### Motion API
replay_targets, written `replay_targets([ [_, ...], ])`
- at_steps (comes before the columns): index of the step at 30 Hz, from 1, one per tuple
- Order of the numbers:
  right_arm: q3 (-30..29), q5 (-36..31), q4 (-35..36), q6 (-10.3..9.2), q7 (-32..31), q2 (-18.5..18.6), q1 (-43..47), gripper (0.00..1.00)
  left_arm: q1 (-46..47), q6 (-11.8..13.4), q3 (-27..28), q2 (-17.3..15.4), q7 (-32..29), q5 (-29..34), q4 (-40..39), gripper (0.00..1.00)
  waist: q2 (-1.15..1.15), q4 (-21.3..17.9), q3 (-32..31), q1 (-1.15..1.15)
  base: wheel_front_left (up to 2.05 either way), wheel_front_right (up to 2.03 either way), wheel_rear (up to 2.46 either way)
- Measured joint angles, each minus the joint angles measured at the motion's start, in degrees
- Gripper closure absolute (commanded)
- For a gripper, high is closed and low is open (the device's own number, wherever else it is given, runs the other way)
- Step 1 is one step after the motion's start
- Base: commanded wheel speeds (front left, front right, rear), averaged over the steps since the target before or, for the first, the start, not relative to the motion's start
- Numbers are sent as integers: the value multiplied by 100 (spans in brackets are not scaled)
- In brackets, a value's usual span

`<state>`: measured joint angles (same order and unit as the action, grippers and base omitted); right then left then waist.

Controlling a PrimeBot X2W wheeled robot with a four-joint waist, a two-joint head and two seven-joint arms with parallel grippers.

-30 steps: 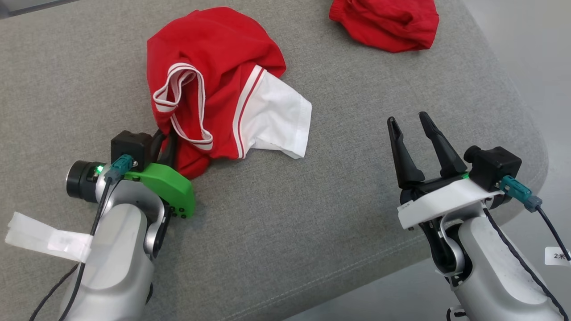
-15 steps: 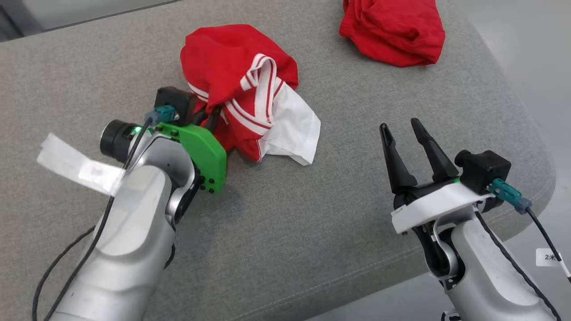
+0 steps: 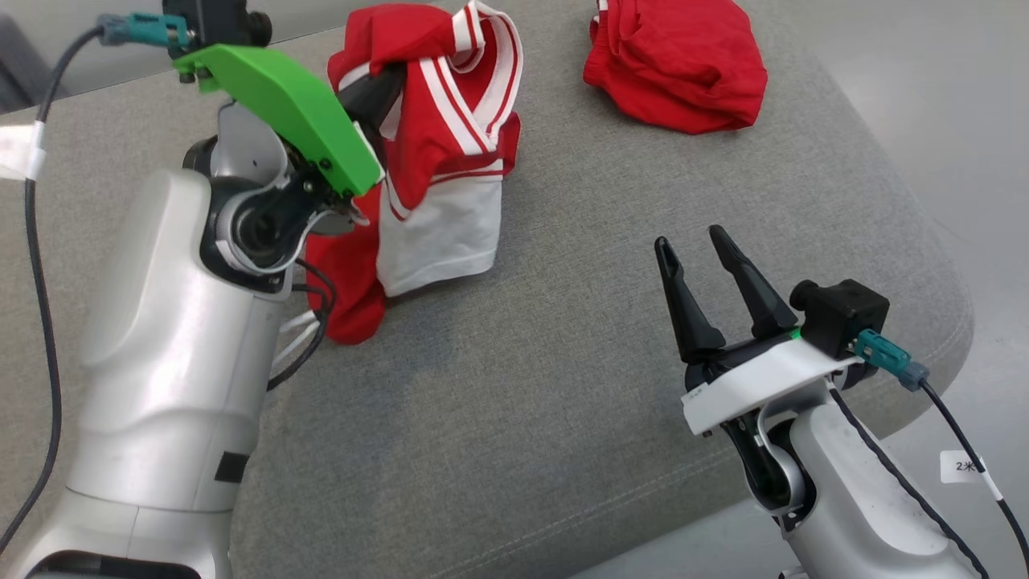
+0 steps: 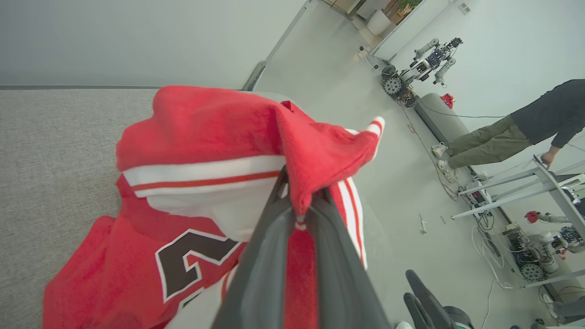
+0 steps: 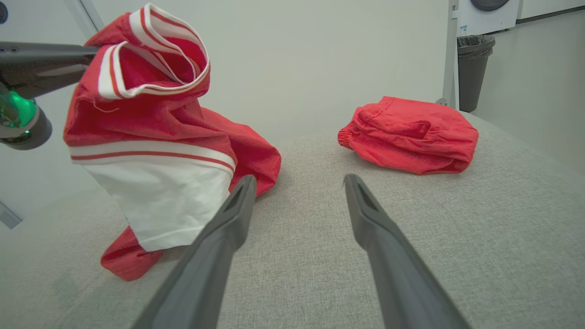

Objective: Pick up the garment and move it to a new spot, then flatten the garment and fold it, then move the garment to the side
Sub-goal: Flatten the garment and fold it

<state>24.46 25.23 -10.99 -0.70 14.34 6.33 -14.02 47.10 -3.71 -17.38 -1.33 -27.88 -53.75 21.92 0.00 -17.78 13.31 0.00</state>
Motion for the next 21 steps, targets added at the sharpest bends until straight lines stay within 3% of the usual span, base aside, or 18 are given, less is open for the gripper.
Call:
replay_targets([
  [2, 30, 0, -19, 16, 0, -34, -12, 0, 189, 311, 21, 2, -11, -466, -169, 100, 0, -47, -20, 0, 0, 0, 0],
  [3, 30, 0, -19, 16, 0, -34, -12, 0, 189, 311, 21, 2, -11, -466, -169, 100, 0, -47, -20, 0, 0, 0, 0],
  [9, 48, 1, -64, 25, 0, -79, -26, 0, 804, 1274, 296, 8, 411, -1313, -471, 100, 0, -186, -66, 0, 0, 0, 0],
  [17, 57, 1, -164, 71, 0, -121, -26, 0, 1130, 1220, 413, 12, 1441, -2459, -497, 100, 0, -303, -207, 0, 0, 0, 0],
  [21, 88, 1, -232, 110, 1, -149, -26, 0, 1228, 1170, 555, 22, 2049, -3159, 162, 100, 0, -356, -319, 0, 0, 0, 0],
])
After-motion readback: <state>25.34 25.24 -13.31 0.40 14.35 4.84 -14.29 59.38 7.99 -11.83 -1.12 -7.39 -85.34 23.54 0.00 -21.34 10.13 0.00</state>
